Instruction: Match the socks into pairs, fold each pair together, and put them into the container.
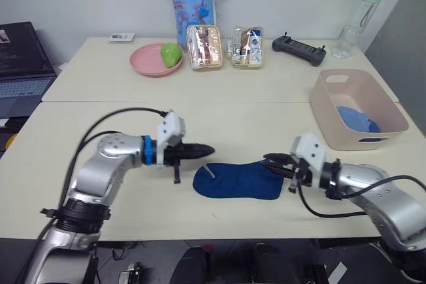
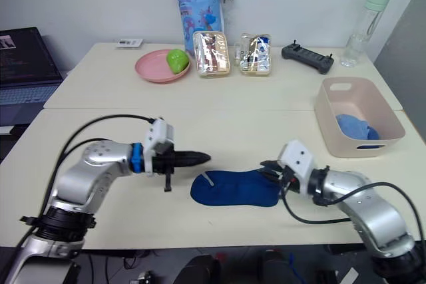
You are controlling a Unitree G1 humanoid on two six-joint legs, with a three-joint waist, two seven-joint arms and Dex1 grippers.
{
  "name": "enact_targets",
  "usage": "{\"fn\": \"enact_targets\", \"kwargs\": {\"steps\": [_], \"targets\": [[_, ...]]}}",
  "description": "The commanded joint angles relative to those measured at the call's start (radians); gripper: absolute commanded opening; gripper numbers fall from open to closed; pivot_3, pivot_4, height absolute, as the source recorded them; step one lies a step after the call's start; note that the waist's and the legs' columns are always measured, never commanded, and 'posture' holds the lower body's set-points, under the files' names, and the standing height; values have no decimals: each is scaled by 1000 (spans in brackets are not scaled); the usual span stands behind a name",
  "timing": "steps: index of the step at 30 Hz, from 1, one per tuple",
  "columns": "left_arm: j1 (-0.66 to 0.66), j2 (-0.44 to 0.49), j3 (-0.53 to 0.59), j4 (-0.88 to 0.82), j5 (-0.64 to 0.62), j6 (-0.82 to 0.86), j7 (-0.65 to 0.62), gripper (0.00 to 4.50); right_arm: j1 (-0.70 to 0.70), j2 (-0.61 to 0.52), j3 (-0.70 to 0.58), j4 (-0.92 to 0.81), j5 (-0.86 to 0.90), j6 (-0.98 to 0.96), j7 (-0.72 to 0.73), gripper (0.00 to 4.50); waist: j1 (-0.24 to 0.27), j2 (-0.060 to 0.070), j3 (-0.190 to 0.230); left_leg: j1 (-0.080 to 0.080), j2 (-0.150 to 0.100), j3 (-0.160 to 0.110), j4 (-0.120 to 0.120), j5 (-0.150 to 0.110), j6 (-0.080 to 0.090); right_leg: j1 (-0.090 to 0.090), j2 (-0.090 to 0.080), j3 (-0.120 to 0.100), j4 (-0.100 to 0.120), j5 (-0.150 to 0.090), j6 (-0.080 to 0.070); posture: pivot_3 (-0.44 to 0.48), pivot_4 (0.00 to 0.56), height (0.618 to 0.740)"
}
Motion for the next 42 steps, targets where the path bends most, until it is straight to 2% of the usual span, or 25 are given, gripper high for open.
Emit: {"fn": "enact_targets", "kwargs": {"steps": [1, 5, 8, 13, 16, 20, 24, 28, 36, 38, 42], "targets": [[17, -36, -81, 11, 90, -120, 1, 0, -6, 54, 64, 69, -74, -98, -8, 17, 0, 0, 0, 0, 0, 0, 0, 0, 0, 0, 0, 0, 1, 0, 0, 0, 150, 740], [24, -91, -110, 110, 179, -178, 90, 0, 12, 68, 117, 174, -163, -164, 1, 17, 2, 0, 0, 1, 0, 0, 0, 0, 0, 0, 0, 0, 1, 0, 0, 0, 150, 740], [56, -70, -108, 171, 216, -242, 85, 0, 51, 68, 89, 223, -174, -186, -1, 17, 1, 0, 0, 1, 0, 0, 0, 0, 0, 0, 0, 0, 1, 0, 0, 0, 150, 740], [128, 8, -71, 189, 196, -270, 27, 0, 155, 27, -11, 184, -113, -184, 33, 17, 2, 0, -1, 2, 0, -1, 0, 0, 0, 1, 0, -1, 1, 0, 0, 0, 150, 740], [146, 32, -36, 178, 154, -254, 8, 0, 205, 1, -88, 134, -53, -157, 56, 17, 3, 1, -1, 8, 0, -1, -1, 0, 0, 7, 0, -1, 0, 0, 0, 0, 150, 740], [159, 27, -8, 137, 96, -212, -7, 0, 239, -19, -160, 50, 45, -94, 89, 17, 1, 1, -1, 11, 1, -1, -2, 0, 1, 10, 0, -1, -1, 0, 0, 0, 150, 740], [170, 23, 9, 65, 39, -162, -21, 0, 233, -10, -220, -13, 118, 3, 51, 17, 1, 1, -1, 11, 1, -2, -2, 0, 1, 10, 0, -1, 0, 0, 0, 0, 150, 740], [184, 50, 28, -16, -16, -110, -48, 0, 236, 8, -253, -16, 164, 93, 1, 895, 3, 1, -1, 10, 1, -2, -2, 0, 1, 10, 0, -1, -1, 0, 0, 0, 150, 740], [160, 61, 26, -71, -29, -74, -53, 0, 197, 49, -196, 84, 89, 134, -76, 3764, 2, 1, -1, 10, 1, -2, -2, 0, 1, 10, 0, -1, -1, 0, 0, 0, 150, 740], [159, 62, 19, -66, -12, -91, -55, 0, 195, 35, -174, 85, 89, 150, -58, 4478, 2, 1, -1, 10, 1, -2, -2, 0, 1, 10, 0, -1, -1, 0, 0, 0, 150, 740], [162, 55, 19, -72, -15, -85, -49, 0, 210, 14, -133, 61, 68, 136, -31, 4478, 2, 1, -1, 10, 1, -2, -2, 0, 1, 10, 0, -1, -1, -1, 0, 0, 150, 740]]}}
